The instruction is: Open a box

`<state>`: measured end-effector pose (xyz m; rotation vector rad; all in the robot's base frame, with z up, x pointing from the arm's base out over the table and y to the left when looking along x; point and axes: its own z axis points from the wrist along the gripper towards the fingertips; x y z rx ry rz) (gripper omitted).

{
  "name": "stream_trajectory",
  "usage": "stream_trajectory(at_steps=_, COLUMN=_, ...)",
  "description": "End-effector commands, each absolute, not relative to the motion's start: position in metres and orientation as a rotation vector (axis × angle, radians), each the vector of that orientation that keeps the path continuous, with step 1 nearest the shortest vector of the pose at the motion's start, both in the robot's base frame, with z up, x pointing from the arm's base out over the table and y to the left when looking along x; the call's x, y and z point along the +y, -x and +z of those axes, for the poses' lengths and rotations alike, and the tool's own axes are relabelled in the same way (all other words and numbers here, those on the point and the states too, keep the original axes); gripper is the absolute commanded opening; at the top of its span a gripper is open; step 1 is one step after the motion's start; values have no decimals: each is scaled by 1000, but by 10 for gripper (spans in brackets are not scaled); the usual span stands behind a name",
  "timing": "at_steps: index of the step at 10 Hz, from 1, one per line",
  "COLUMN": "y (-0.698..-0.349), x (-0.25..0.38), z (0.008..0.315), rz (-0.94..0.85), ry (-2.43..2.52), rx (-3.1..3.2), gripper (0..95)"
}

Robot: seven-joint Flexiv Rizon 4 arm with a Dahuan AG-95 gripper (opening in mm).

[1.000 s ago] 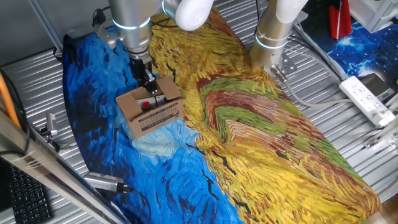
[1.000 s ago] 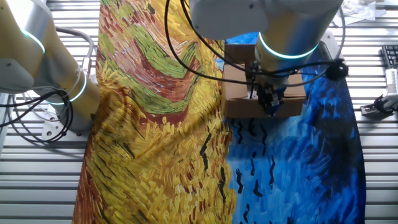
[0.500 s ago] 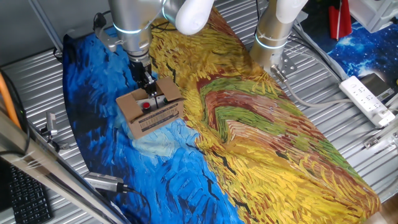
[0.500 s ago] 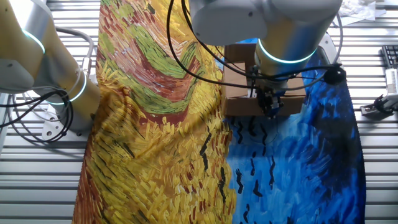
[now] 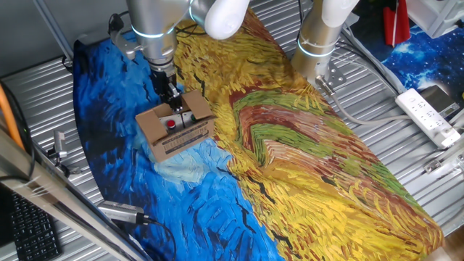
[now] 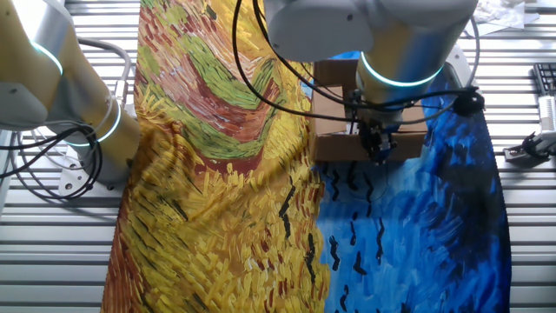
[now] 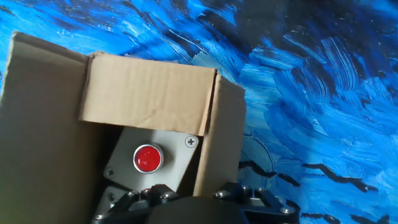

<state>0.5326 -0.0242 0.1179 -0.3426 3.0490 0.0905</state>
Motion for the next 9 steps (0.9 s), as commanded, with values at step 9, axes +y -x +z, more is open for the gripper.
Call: stream_trajectory(at_steps=9, y=-532, x=-1, z=169, rz=101, ry=290, rx=3071, gripper=570)
